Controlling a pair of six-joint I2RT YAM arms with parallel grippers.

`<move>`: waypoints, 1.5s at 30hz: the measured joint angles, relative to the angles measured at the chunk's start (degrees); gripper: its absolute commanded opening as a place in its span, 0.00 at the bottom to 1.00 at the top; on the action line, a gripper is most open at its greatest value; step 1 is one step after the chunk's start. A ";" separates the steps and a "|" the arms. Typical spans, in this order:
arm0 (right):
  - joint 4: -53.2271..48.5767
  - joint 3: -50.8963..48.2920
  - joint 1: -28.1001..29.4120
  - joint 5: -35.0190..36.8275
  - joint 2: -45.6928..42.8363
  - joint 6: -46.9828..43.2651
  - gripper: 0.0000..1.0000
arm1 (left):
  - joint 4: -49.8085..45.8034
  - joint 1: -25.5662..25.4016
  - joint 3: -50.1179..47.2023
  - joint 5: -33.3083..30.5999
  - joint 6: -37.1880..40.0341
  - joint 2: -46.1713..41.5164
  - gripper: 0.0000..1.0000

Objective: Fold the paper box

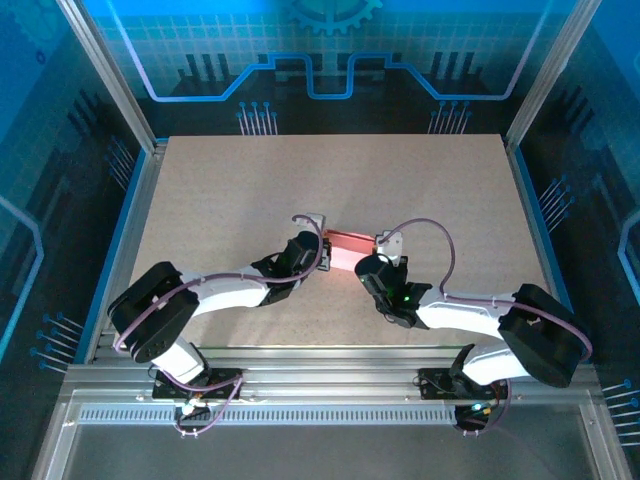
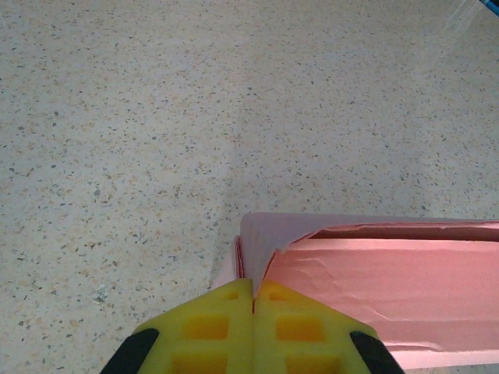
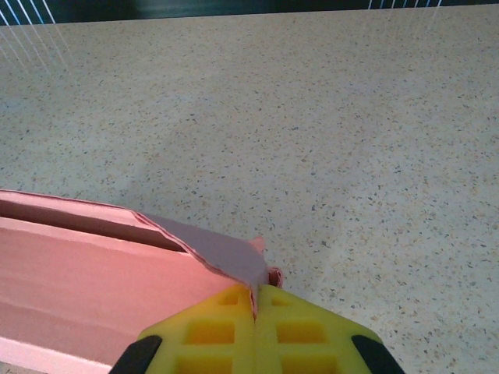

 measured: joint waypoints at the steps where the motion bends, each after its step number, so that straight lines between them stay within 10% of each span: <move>1: -0.07 0.00 0.00 -0.09 -0.07 -0.07 0.00 | -0.07 0.00 0.07 0.00 0.02 -0.02 0.00; 31: -0.94 2.08 0.04 -0.09 2.14 -0.44 0.00 | -18.58 -1.03 0.39 5.60 4.13 -8.35 0.85; 45: -0.96 2.08 0.04 -0.09 2.12 -0.44 0.00 | -34.67 9.01 15.54 22.73 13.53 -10.21 0.54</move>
